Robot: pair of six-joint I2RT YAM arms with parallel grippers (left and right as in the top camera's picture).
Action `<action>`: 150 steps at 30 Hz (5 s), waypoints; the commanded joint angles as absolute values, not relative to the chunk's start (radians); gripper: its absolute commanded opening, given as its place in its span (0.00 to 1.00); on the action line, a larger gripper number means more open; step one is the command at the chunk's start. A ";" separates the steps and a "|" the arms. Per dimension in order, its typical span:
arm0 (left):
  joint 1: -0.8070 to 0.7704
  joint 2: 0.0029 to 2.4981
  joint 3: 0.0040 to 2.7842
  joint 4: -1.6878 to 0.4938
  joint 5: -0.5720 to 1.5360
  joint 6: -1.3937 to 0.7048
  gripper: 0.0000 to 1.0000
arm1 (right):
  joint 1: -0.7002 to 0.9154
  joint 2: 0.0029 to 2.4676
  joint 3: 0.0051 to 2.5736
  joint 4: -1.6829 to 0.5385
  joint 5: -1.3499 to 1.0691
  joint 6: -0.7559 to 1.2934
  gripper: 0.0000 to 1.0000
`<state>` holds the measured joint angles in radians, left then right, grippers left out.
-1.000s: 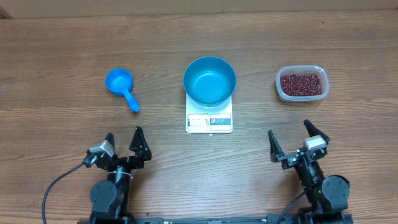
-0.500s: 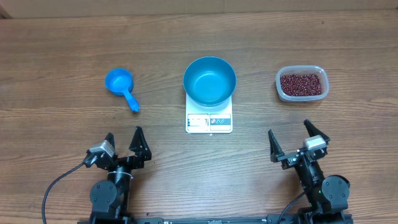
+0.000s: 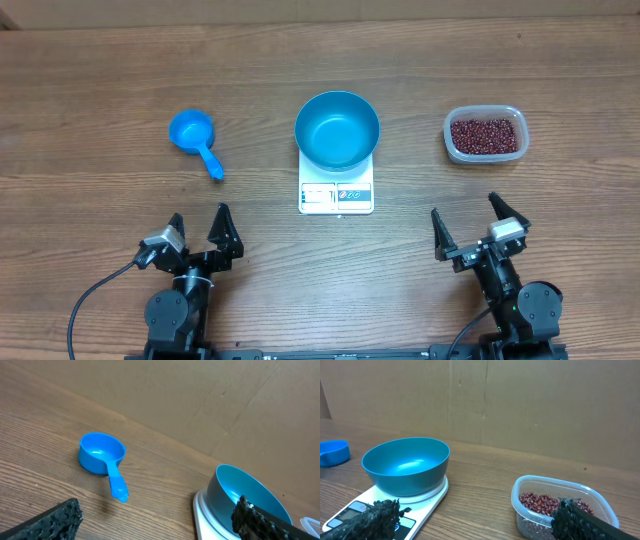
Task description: Scoop item into bowl and weigh 150g on scale
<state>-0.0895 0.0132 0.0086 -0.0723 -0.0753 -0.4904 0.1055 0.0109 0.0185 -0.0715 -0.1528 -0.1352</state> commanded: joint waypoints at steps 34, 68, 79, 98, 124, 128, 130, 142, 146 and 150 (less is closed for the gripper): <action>-0.084 0.962 1.036 -0.752 -0.084 -0.292 1.00 | 0.104 0.003 0.008 -0.068 -0.146 -0.134 1.00; -0.033 1.628 1.175 -0.712 -0.221 -0.689 1.00 | 0.104 0.003 0.008 -0.068 -0.146 -0.134 1.00; -0.030 1.848 1.322 -0.748 -0.156 -0.767 0.89 | 0.104 0.003 0.008 -0.068 -0.147 -0.134 1.00; -0.030 1.892 1.325 -0.642 -0.219 -0.792 0.82 | 0.104 0.003 0.008 -0.068 -0.146 -0.134 1.00; -0.030 1.962 1.325 -0.608 -0.245 -0.790 0.57 | 0.104 0.003 0.008 -0.068 -0.146 -0.134 1.00; -0.030 1.962 1.325 -0.601 -0.244 -0.790 0.48 | 0.104 0.003 0.008 -0.068 -0.147 -0.134 1.00; -0.030 1.962 1.325 -0.599 -0.244 -0.790 0.40 | 0.103 0.003 0.008 -0.068 -0.146 -0.134 1.00; -0.030 1.962 1.325 -0.597 -0.244 -0.790 0.23 | 0.104 0.003 0.008 -0.068 -0.146 -0.134 1.00; -0.030 1.961 1.348 -0.628 -0.243 -0.789 0.19 | 0.103 0.003 0.008 -0.068 -0.146 -0.134 1.00; -0.030 1.961 1.487 -0.778 -0.243 -0.781 0.07 | 0.104 0.003 0.008 -0.068 -0.146 -0.134 1.00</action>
